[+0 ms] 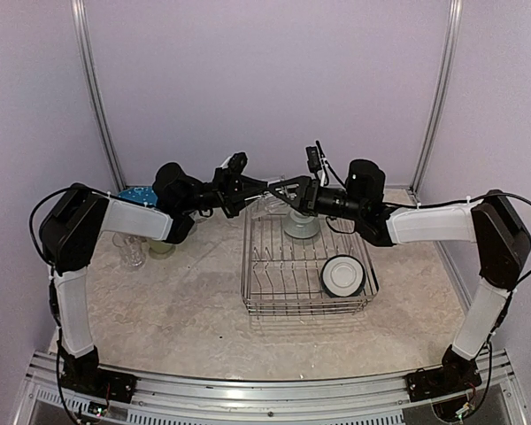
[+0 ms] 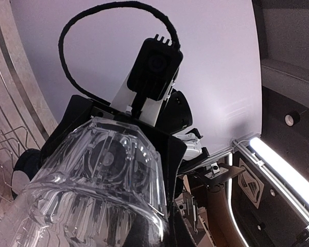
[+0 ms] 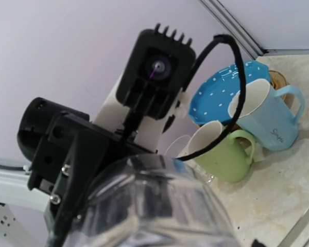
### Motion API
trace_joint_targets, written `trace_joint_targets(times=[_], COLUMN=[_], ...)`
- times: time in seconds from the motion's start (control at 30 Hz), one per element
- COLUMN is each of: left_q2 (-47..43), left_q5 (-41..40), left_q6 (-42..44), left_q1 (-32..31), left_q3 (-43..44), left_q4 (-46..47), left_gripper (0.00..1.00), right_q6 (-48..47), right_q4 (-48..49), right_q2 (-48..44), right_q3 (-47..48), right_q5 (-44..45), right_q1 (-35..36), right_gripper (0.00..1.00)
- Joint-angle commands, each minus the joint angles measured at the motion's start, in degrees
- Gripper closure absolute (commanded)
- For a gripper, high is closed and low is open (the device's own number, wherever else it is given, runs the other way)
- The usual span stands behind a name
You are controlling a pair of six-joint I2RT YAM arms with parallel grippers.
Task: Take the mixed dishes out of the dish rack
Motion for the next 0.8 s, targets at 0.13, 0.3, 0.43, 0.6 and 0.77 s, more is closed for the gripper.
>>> trace_joint_targets(times=[0.13, 0.3, 0.43, 0.6, 0.77], left_q2=[-4.60, -12.55, -19.36, -25.38, -26.64], left_q5=[-0.37, -2.67, -7.47, -31.66, -54.36], left_q6=[8.16, 26.20, 39.14, 55.51, 61.94], left_q1=[1.91, 3.95, 5.33, 6.36, 8.37], left_q3=[-2.26, -2.20, -0.29, 8.12, 15.29], left_q4=[-14.98, -41.08, -59.44, -93.47, -115.12], left_gripper=[1.00, 1.00, 1.00, 1.00, 1.00], right_q6=[-6.55, -8.57, -9.16, -10.09, -10.88], right_q4=[-5.87, -9.13, -10.21, -12.13, -13.84], right_q2=[-2.16, -3.82, -4.59, -5.16, -5.48], right_q3=[-0.22, -0.77, -1.44, -1.67, -1.84], right_q5=[4.57, 6.26, 6.52, 7.55, 8.32], right_q1=[-0.53, -1.56, -2.46, -3.22, -3.52], right_gripper=[0.20, 0.12, 0.11, 0.10, 0.10])
